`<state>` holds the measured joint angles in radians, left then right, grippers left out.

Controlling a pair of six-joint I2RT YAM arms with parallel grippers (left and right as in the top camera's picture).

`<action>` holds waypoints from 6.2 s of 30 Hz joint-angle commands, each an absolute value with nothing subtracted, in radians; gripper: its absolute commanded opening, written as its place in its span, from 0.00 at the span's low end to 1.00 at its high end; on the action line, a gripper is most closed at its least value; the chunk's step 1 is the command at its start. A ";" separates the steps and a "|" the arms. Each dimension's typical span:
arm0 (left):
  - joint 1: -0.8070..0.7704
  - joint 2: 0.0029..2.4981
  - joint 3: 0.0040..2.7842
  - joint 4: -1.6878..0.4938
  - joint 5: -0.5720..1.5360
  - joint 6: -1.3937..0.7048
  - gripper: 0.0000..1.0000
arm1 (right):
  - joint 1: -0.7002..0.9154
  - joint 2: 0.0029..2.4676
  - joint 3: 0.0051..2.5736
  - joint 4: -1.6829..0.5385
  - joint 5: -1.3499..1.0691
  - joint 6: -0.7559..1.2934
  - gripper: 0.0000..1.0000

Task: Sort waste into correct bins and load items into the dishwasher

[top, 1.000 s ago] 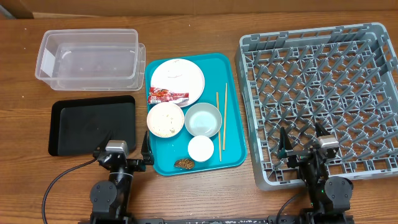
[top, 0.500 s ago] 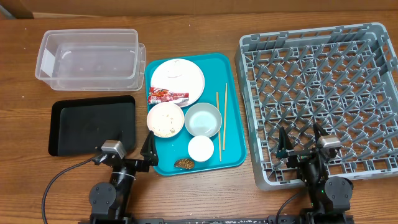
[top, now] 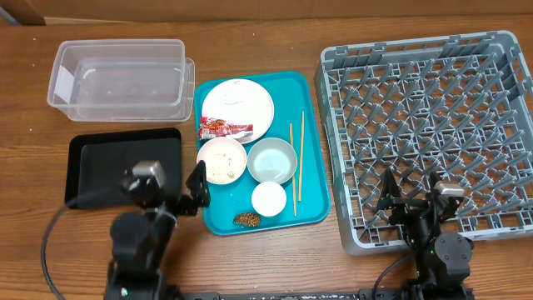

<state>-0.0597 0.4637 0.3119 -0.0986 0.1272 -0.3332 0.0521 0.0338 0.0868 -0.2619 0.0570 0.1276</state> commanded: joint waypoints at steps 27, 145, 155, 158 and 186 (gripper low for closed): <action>-0.066 1.065 1.124 -1.054 0.027 -0.075 1.00 | 0.044 1.012 1.115 -0.998 -0.010 0.213 1.00; -0.156 1.779 1.504 -0.462 -0.269 -0.152 0.04 | 0.044 1.062 1.119 -1.103 -0.025 0.214 1.00; 0.003 1.851 1.504 -0.479 -0.259 -0.165 0.15 | 0.044 1.062 1.119 -1.110 -0.025 0.214 1.00; 0.016 1.851 1.504 -0.486 -0.258 -0.165 0.39 | 0.044 1.062 1.119 -1.109 -0.025 0.214 1.00; -0.205 1.837 1.499 -1.083 0.100 -0.531 0.93 | 0.044 1.062 1.119 -1.113 -0.025 0.214 1.00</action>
<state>-0.1951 1.8198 1.4982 -1.0817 0.1268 -0.4473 0.0475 1.0706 1.0962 -1.1172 -0.0219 0.2127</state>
